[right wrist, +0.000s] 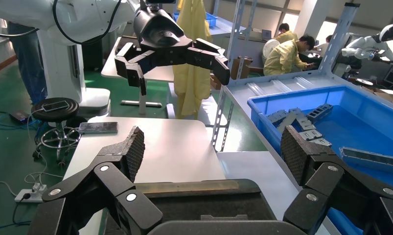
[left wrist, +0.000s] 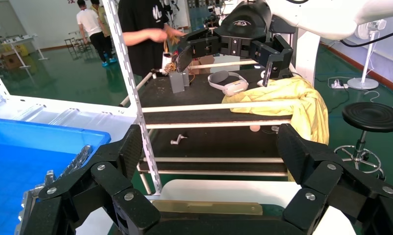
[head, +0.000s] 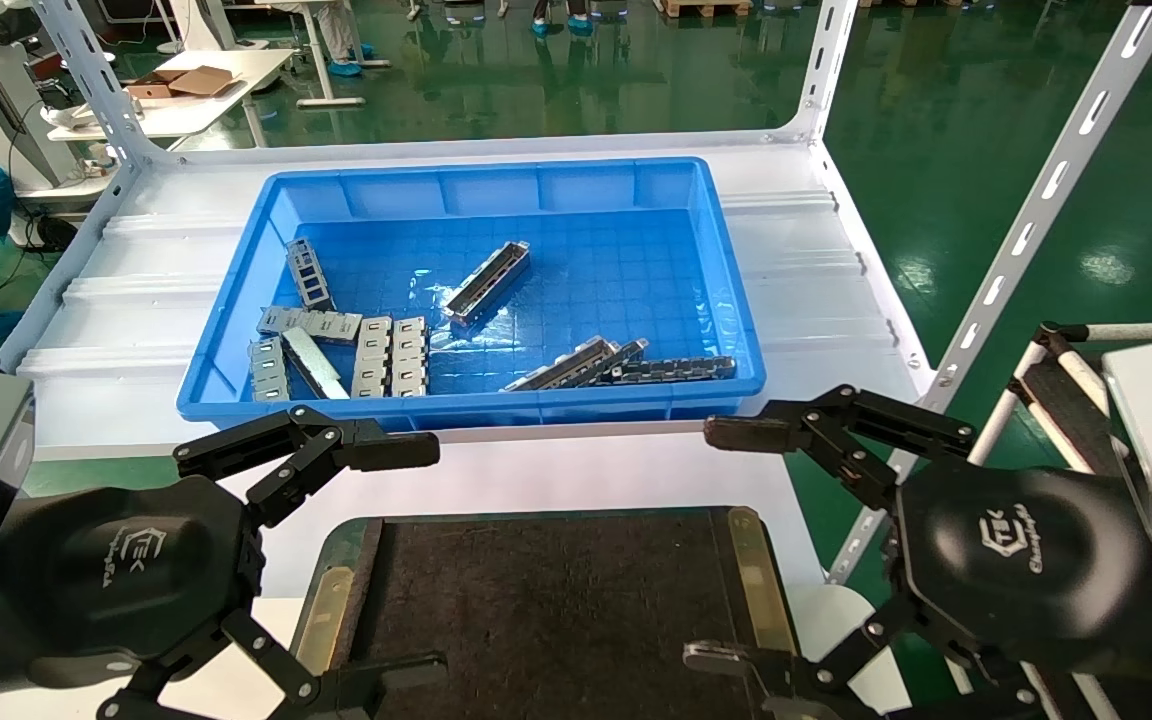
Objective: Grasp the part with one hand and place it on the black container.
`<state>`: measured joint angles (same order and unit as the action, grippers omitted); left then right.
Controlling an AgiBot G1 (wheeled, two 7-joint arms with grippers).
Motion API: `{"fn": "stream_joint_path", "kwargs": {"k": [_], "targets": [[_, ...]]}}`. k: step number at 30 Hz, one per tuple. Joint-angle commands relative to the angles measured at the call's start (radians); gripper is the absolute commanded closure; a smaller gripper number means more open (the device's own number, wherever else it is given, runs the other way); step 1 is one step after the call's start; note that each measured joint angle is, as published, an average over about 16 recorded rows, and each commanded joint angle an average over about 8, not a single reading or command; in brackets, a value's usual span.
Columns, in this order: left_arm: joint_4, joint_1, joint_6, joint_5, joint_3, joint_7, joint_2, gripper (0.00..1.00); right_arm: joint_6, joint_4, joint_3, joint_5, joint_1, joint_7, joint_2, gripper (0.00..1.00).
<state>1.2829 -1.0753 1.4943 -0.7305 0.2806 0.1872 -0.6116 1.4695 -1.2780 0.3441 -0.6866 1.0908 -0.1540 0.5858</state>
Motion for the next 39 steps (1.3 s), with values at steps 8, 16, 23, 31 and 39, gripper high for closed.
{"fn": "stream_joint_path", "kwargs": {"k": [8,16,23,31,39], "targets": [[0.000,0.000,0.000,0.000,0.000,0.000,0.000,0.00,0.000,0.000,0.000,0.000,0.000,0.000,0.000,0.00],[0.000,0.000,0.000,0.000,0.000,0.000,0.000,0.00,0.000,0.000,0.000,0.000,0.000,0.000,0.000,0.00],[0.000,0.000,0.000,0.000,0.000,0.000,0.000,0.00,0.000,0.000,0.000,0.000,0.000,0.000,0.000,0.00],[-0.001,-0.001,-0.005,-0.005,0.000,-0.002,-0.003,0.00,0.000,0.000,0.000,0.000,0.000,0.000,0.000,0.00],[-0.016,-0.027,-0.062,-0.064,0.012,-0.023,-0.031,0.00,0.000,0.001,0.000,0.000,0.000,0.000,0.000,0.00]]}}
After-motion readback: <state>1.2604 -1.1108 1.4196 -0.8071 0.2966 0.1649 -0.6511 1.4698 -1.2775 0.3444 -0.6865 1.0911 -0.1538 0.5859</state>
